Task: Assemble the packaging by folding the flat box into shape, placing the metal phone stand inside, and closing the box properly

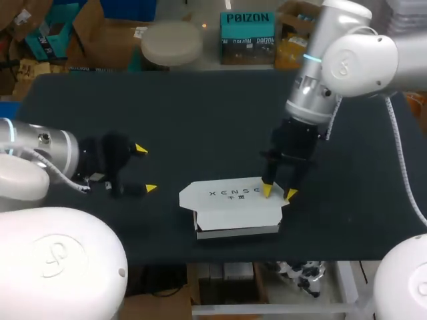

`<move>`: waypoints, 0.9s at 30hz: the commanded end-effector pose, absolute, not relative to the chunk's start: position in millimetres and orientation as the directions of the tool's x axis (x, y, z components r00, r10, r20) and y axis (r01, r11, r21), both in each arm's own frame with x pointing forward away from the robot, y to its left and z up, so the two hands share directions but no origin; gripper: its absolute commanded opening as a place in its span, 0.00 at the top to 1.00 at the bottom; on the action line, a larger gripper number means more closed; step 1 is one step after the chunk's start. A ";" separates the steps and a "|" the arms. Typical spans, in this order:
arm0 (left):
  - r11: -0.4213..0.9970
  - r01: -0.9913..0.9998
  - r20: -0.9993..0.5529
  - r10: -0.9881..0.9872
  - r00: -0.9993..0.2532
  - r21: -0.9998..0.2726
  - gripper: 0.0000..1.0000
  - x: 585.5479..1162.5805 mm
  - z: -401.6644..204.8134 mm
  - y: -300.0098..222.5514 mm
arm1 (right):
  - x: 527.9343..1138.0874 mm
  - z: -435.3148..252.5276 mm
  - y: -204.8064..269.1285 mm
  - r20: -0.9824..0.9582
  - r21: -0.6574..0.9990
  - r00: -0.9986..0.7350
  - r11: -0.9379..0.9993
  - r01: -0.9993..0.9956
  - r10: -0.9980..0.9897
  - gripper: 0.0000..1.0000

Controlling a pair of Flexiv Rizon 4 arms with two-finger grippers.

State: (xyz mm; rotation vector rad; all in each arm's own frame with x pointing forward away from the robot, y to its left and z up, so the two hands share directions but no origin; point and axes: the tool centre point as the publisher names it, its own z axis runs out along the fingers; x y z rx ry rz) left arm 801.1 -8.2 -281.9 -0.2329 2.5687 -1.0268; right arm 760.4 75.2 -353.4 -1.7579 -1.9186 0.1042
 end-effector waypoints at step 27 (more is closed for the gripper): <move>0.366 -0.853 0.383 -0.776 -0.501 -0.373 0.00 835.7 -285.0 -19.6 | 757.5 -357.7 71.1 0.365 -0.376 0.007 0.140 0.916 0.931 0.47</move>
